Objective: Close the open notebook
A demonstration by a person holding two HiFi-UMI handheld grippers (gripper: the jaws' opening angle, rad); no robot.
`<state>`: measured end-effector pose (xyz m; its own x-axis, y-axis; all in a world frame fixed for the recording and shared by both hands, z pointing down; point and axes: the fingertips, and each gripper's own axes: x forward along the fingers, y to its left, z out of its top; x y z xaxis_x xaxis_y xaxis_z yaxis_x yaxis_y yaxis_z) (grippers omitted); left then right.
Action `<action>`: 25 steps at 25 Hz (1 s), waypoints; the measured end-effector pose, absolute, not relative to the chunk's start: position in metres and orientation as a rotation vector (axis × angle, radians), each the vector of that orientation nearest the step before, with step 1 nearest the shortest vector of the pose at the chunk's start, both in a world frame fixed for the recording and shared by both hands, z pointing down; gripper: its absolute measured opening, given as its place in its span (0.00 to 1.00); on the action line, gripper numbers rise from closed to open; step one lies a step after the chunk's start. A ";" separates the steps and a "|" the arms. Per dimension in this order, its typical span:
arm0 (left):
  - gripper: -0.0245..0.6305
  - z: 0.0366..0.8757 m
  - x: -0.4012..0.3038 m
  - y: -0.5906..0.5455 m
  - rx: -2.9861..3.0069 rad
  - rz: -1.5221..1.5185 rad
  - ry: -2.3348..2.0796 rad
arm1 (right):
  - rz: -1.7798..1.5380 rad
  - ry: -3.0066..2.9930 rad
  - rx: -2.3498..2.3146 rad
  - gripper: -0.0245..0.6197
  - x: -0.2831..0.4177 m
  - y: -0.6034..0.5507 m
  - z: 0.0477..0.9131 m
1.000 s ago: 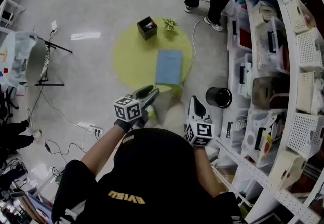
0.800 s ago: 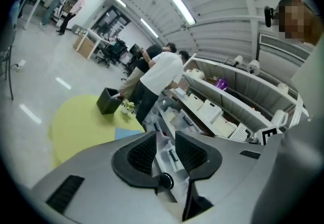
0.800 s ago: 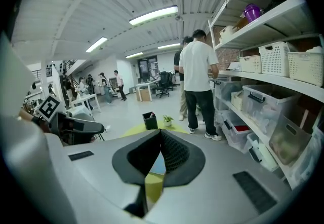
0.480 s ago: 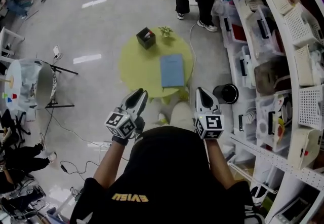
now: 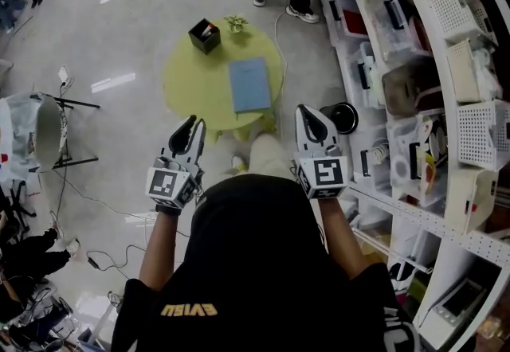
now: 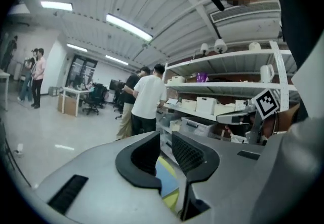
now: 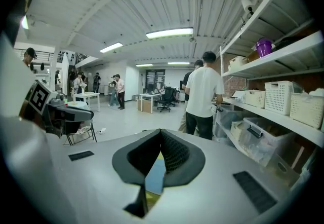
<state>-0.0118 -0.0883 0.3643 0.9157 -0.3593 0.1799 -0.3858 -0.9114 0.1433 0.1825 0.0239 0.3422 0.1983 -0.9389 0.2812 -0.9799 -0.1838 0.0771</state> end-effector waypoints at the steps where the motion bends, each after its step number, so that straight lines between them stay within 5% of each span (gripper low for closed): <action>1: 0.16 0.358 -0.010 -0.084 2.932 0.220 -0.583 | 0.230 -1.839 2.217 0.04 0.180 0.026 0.339; 7: 0.07 0.331 -0.007 -0.077 2.983 0.147 -0.725 | 0.190 -1.869 2.145 0.04 0.176 0.025 0.332; 25: 0.07 0.323 -0.020 -0.051 3.040 0.188 -0.666 | -0.025 -1.968 1.981 0.04 0.157 0.004 0.267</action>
